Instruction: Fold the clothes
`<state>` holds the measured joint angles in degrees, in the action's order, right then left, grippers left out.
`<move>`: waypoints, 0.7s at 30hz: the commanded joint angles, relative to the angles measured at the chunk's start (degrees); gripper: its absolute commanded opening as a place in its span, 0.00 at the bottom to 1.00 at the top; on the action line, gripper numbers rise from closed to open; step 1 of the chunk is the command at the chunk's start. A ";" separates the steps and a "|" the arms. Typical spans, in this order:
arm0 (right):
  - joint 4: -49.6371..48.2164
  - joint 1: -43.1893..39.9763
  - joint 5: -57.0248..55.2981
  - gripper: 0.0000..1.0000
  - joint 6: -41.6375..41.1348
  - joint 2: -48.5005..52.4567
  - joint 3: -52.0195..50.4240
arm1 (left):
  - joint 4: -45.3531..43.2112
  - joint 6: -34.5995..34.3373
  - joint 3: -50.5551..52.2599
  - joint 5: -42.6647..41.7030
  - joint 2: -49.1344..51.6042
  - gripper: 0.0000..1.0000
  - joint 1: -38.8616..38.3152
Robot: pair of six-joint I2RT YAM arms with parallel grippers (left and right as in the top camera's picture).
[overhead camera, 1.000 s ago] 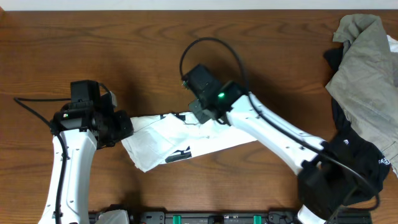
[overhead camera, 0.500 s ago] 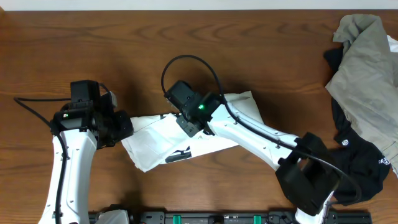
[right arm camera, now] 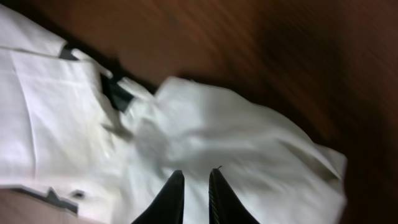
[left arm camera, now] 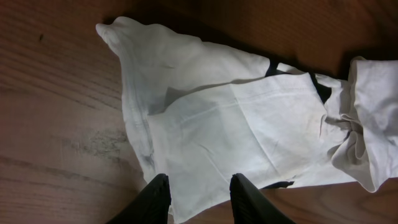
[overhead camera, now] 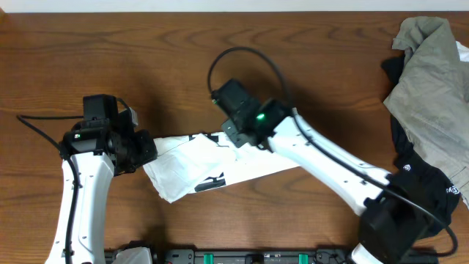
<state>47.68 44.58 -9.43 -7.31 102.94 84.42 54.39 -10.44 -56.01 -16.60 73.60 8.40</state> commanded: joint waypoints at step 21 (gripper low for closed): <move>-2.16 -0.15 12.94 0.13 -1.84 10.62 -13.27 | 1.16 0.72 -0.11 -0.72 -0.31 0.35 -0.09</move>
<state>45.67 43.03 -1.43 -8.54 112.38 73.01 55.22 -10.44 -56.01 -16.60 73.60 8.40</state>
